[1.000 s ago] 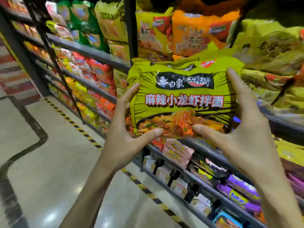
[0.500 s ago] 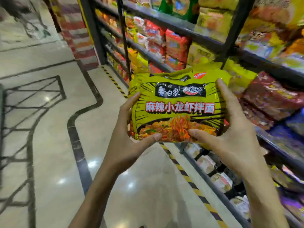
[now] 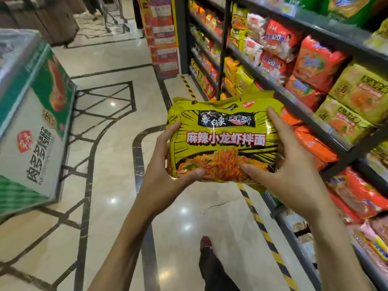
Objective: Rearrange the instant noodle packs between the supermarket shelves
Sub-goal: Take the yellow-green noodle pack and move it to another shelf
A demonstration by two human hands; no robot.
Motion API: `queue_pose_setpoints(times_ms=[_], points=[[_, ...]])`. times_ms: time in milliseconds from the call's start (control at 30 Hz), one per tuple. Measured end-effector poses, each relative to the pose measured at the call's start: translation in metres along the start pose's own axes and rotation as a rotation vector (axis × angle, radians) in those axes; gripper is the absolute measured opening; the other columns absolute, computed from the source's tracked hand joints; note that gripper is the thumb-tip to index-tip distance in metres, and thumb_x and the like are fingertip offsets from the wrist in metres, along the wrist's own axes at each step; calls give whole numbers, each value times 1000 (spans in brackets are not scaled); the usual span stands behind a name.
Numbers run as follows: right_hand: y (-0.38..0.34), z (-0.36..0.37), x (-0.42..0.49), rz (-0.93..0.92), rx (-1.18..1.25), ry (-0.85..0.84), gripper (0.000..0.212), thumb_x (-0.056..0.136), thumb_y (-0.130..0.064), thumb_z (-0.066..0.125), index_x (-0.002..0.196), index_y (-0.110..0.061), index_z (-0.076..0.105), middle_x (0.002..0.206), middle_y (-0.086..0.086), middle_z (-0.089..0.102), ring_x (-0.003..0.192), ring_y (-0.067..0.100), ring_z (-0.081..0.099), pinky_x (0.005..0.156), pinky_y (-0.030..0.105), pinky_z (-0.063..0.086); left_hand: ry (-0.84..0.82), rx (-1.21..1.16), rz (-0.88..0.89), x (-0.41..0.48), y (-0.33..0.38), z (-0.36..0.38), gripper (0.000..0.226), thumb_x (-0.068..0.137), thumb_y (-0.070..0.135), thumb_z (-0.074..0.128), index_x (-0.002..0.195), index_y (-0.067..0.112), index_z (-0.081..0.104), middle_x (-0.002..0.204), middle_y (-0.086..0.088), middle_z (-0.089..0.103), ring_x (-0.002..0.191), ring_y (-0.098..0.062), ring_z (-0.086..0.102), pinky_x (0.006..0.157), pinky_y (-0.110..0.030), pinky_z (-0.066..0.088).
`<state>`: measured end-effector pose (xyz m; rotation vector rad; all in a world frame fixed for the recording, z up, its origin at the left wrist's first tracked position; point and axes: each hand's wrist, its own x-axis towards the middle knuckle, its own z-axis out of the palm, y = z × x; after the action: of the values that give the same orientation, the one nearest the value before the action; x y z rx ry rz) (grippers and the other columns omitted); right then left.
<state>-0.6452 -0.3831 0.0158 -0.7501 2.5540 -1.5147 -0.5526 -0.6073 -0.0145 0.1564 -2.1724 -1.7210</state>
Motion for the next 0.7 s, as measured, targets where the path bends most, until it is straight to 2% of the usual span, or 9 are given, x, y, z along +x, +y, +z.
queue_pose_setpoints(times_ms=[100, 200, 300, 400, 533, 700], points=[[7, 15, 48, -9, 38, -36, 106, 70, -29, 85, 145, -66, 19, 139, -37, 46, 128, 4, 54, 105, 46, 47, 27, -2, -21, 34, -14, -14, 95, 72, 13, 82, 148, 35, 30, 140, 14, 48, 117, 9, 59, 82, -8, 51], [19, 28, 102, -14, 43, -51, 108, 69, -30, 84, 146, -65, 17, 143, -24, 50, 124, 8, 58, 102, 49, 49, 53, -25, -40, 78, -32, -24, 96, 73, 9, 83, 149, 35, 31, 140, 6, 53, 116, 2, 63, 82, -13, 55], [32, 40, 160, 4, 45, -49, 118, 69, -19, 88, 149, -61, 12, 139, -22, 55, 122, 4, 60, 102, 45, 50, 52, -39, -52, 131, -54, -33, 96, 74, 5, 83, 149, 33, 31, 140, -2, 55, 117, -6, 65, 83, -20, 57], [40, 46, 228, 9, 28, -47, 121, 66, -19, 90, 149, -61, 12, 139, -22, 56, 122, 4, 59, 101, 47, 50, 75, -28, -52, 195, -68, -43, 95, 73, 8, 85, 148, 36, 33, 141, -1, 54, 115, 1, 63, 83, -18, 57], [46, 55, 316, -29, -18, -51, 117, 62, -27, 90, 148, -60, 19, 131, -24, 60, 115, 6, 63, 97, 48, 53, 107, -36, -14, 271, -89, -54, 94, 75, 6, 84, 147, 35, 32, 142, -2, 52, 118, 2, 61, 85, -18, 56], [44, 82, 398, -29, -81, -113, 116, 59, -40, 89, 146, -66, 16, 142, -19, 52, 120, 15, 61, 97, 49, 52, 126, -31, -40, 340, -125, -79, 96, 76, 10, 85, 147, 42, 29, 147, 1, 48, 123, -6, 60, 90, -19, 55]])
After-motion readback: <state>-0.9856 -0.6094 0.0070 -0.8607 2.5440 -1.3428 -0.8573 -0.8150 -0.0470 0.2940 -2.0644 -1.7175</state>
